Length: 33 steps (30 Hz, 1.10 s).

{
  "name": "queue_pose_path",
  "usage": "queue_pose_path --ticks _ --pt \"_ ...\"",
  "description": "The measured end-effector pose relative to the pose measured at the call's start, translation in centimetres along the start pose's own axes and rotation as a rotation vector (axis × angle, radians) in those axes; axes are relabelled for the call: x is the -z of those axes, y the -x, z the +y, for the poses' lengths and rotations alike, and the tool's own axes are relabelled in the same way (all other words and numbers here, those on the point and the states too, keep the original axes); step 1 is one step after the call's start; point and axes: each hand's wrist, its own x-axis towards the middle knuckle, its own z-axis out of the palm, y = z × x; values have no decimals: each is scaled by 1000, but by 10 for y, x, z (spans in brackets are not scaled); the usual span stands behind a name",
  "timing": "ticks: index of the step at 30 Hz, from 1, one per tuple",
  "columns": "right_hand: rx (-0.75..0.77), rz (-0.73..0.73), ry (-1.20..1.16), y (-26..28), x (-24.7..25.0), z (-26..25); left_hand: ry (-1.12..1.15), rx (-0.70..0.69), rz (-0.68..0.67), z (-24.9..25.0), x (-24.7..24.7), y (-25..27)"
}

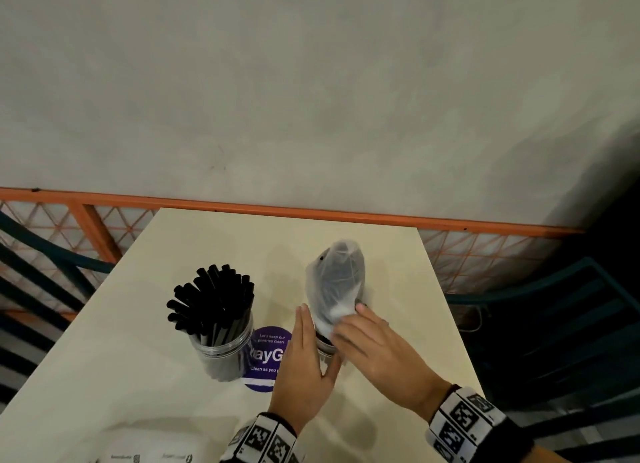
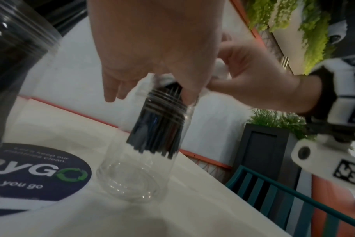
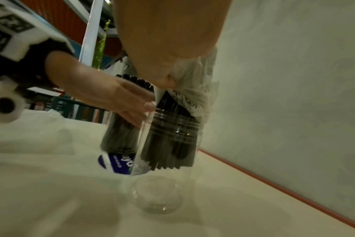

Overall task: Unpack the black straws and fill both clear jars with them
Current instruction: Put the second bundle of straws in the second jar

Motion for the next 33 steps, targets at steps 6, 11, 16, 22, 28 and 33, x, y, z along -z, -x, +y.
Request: queue_pose_path --ticks 6,11,16,22,28,33 --pt "-48 6 33 7 -5 -12 148 -46 211 11 20 5" --pt "-516 112 -249 5 7 -11 38 -189 293 11 26 2" --pt "-758 71 -332 4 12 0 35 -239 329 16 39 2" --pt "-801 201 -250 -15 40 29 119 -306 460 39 68 -1" --pt "-914 489 -359 -41 82 37 251 -370 604 91 95 13" --pt "-887 379 -902 -35 102 40 303 -384 606 116 111 38"
